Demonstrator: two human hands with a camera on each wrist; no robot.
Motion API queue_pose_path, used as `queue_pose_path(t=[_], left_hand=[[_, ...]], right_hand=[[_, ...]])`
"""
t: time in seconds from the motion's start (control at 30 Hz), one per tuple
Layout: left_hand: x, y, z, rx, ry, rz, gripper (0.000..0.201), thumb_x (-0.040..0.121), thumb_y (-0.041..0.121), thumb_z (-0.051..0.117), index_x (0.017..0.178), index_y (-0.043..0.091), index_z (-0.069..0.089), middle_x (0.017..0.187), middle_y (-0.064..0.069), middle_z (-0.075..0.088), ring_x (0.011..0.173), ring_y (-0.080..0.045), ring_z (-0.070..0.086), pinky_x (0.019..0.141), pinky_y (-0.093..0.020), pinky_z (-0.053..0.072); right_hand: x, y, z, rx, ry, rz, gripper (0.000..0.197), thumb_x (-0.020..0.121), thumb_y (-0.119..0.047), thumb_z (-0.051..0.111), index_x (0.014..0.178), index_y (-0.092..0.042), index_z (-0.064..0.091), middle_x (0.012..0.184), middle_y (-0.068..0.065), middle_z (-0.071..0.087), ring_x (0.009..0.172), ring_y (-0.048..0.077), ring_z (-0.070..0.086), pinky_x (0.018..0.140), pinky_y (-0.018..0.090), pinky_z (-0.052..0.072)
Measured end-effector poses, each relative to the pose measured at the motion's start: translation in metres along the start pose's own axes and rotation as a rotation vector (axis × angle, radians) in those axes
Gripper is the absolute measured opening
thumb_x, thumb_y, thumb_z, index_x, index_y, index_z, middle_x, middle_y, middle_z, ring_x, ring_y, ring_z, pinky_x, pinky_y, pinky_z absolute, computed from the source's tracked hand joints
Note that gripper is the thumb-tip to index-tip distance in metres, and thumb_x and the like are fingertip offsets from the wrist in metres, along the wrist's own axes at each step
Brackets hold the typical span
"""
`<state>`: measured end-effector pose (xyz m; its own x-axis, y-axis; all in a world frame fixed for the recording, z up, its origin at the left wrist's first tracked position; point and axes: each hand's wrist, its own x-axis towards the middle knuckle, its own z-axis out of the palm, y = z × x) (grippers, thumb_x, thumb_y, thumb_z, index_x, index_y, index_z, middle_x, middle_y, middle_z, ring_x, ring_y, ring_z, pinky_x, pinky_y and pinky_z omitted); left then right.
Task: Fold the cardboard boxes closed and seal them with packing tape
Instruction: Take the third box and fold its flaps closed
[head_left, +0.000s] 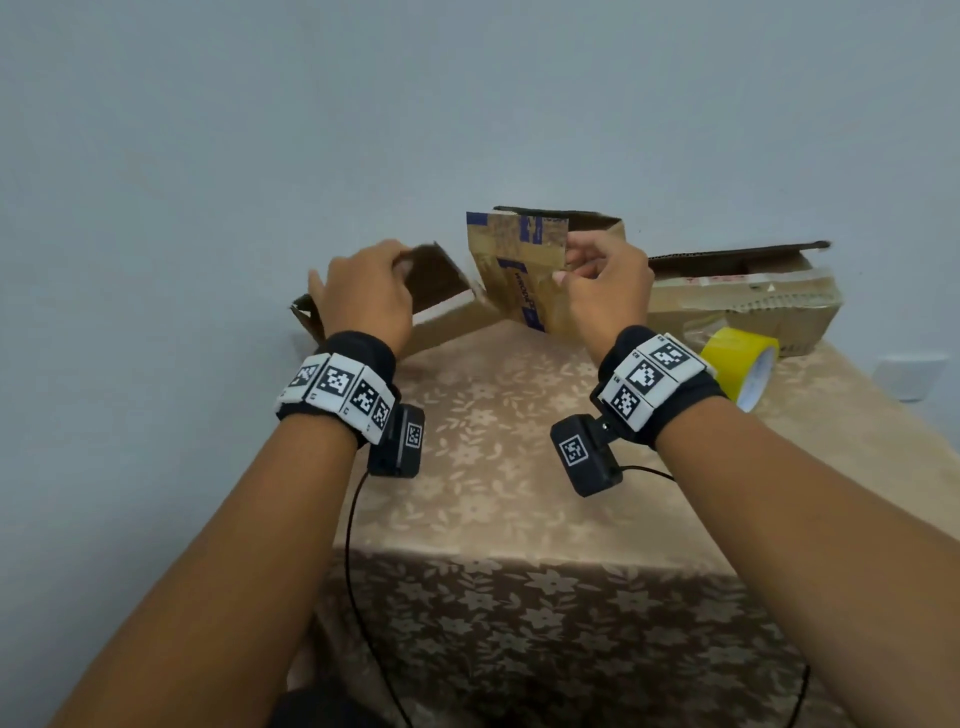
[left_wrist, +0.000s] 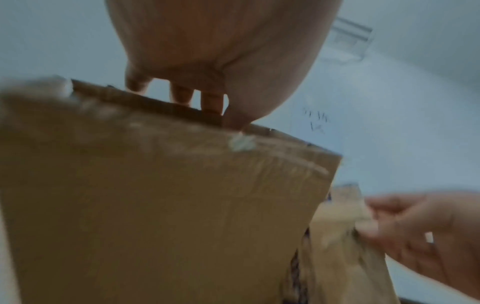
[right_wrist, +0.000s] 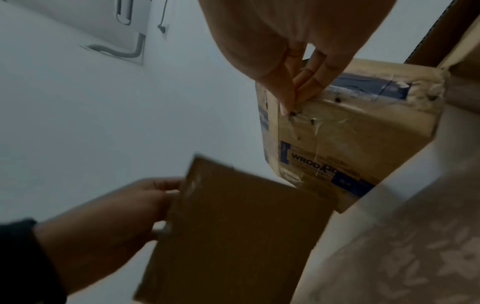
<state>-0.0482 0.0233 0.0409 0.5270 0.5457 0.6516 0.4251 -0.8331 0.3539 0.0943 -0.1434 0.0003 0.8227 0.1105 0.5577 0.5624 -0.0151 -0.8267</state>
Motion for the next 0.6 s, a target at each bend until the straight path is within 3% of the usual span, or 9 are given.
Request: queue_pose_path(t=[0.1, 0.17, 0.23, 0.3, 0.4, 0.53, 0.6], left_hand=[[0.009, 0.008, -0.019, -0.041, 0.084, -0.008, 0.020, 0.105, 0.025, 0.048, 0.098, 0.021, 0.066, 0.091, -0.005, 0.068, 0.095, -0.035, 0.061, 0.097, -0.051, 0.046], [0.010, 0.012, -0.024, -0.079, 0.056, -0.045, 0.019, 0.104, 0.024, 0.050, 0.097, 0.020, 0.066, 0.085, -0.001, 0.061, 0.086, -0.030, 0.059, 0.084, -0.043, 0.049], [0.006, 0.014, -0.023, -0.100, 0.020, -0.057, 0.018, 0.104, 0.023, 0.051, 0.099, 0.019, 0.068, 0.084, 0.000, 0.060, 0.083, -0.028, 0.058, 0.078, -0.040, 0.049], [0.002, 0.015, -0.021, -0.102, 0.009, -0.043, 0.018, 0.104, 0.023, 0.052, 0.100, 0.018, 0.069, 0.085, 0.000, 0.061, 0.082, -0.026, 0.057, 0.078, -0.039, 0.048], [0.002, 0.018, -0.023, -0.148, 0.028, -0.026, 0.017, 0.103, 0.022, 0.054, 0.103, 0.016, 0.071, 0.090, -0.003, 0.066, 0.084, -0.025, 0.058, 0.076, -0.036, 0.046], [0.004, 0.024, -0.031, -0.236, 0.035, 0.008, 0.018, 0.102, 0.023, 0.056, 0.106, 0.016, 0.072, 0.097, -0.002, 0.071, 0.091, -0.025, 0.064, 0.082, -0.039, 0.052], [0.004, 0.030, -0.033, -0.299, 0.016, 0.015, 0.018, 0.101, 0.023, 0.058, 0.107, 0.017, 0.073, 0.098, -0.002, 0.073, 0.093, -0.023, 0.066, 0.085, -0.040, 0.054]], right_hand=[[-0.001, -0.001, 0.002, 0.049, -0.019, 0.054, 0.030, 0.083, 0.001, 0.078, 0.103, -0.021, 0.073, 0.089, -0.010, 0.067, 0.073, 0.003, 0.060, 0.080, 0.026, 0.058], [-0.002, 0.000, 0.002, 0.042, -0.025, 0.075, 0.032, 0.084, 0.002, 0.077, 0.097, -0.027, 0.069, 0.087, -0.012, 0.065, 0.074, 0.004, 0.060, 0.080, 0.027, 0.058], [-0.005, 0.006, -0.001, -0.008, -0.034, 0.092, 0.029, 0.085, 0.004, 0.073, 0.100, -0.021, 0.069, 0.090, -0.008, 0.066, 0.078, 0.007, 0.060, 0.081, 0.029, 0.058], [-0.005, 0.010, -0.004, -0.059, -0.045, 0.114, 0.023, 0.088, 0.002, 0.070, 0.107, -0.012, 0.071, 0.096, -0.004, 0.066, 0.081, 0.008, 0.058, 0.083, 0.029, 0.056], [0.001, 0.011, -0.010, -0.075, -0.007, 0.159, 0.017, 0.095, -0.010, 0.067, 0.112, -0.009, 0.072, 0.102, 0.000, 0.070, 0.091, 0.014, 0.063, 0.092, 0.035, 0.055], [0.003, 0.004, -0.014, -0.044, -0.023, 0.254, 0.044, 0.098, 0.001, 0.055, 0.140, -0.011, 0.057, 0.128, 0.003, 0.064, 0.114, 0.015, 0.061, 0.105, 0.032, 0.049], [0.000, 0.000, -0.016, -0.032, -0.035, 0.248, 0.049, 0.098, 0.002, 0.051, 0.144, -0.012, 0.054, 0.140, 0.003, 0.059, 0.124, 0.016, 0.057, 0.110, 0.033, 0.046]])
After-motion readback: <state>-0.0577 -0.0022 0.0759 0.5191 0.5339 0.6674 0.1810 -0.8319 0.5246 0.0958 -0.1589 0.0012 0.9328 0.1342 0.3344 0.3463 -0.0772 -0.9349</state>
